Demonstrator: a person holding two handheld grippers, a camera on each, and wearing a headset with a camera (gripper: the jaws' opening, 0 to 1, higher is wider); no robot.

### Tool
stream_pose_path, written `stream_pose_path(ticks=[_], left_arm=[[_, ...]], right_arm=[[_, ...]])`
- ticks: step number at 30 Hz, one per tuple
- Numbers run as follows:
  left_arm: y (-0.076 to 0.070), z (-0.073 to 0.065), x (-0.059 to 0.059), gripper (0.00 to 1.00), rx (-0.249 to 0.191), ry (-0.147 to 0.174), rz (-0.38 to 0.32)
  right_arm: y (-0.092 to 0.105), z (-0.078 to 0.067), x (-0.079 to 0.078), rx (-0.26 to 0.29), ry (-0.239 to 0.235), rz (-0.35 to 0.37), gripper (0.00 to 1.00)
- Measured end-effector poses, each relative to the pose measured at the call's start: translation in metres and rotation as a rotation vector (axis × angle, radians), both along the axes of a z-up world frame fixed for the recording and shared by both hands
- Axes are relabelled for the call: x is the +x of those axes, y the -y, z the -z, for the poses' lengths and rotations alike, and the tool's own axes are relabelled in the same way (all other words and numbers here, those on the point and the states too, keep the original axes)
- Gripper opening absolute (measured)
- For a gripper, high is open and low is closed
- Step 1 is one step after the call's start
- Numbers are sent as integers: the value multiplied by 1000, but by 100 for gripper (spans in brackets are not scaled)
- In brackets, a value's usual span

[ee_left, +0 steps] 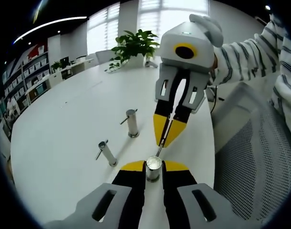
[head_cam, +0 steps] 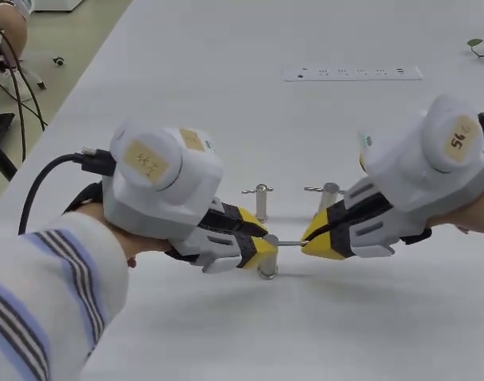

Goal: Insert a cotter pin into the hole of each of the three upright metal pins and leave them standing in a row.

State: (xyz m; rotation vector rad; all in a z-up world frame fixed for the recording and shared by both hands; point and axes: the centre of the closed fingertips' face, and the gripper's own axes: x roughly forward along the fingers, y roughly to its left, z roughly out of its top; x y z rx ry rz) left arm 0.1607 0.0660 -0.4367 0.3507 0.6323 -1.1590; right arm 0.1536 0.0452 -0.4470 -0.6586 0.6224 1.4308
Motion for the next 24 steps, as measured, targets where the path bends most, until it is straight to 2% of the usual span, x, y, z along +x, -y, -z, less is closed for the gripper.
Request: stream_pose_path(ticks=[6, 12, 20, 24], left_arm=[[-1, 0, 2, 9, -3, -7, -8], [1, -1, 1, 9, -4, -3, -4], [4, -2, 0, 9, -10, -1, 8], [5, -2, -1, 9, -5, 0, 15]], right_arm=[[-5, -2, -1, 18, 1, -13, 0], [-12, 5, -2, 13, 1, -24, 0], [-22, 3, -3, 35, -27, -20, 0], [-24, 3, -3, 33, -23, -30, 0]])
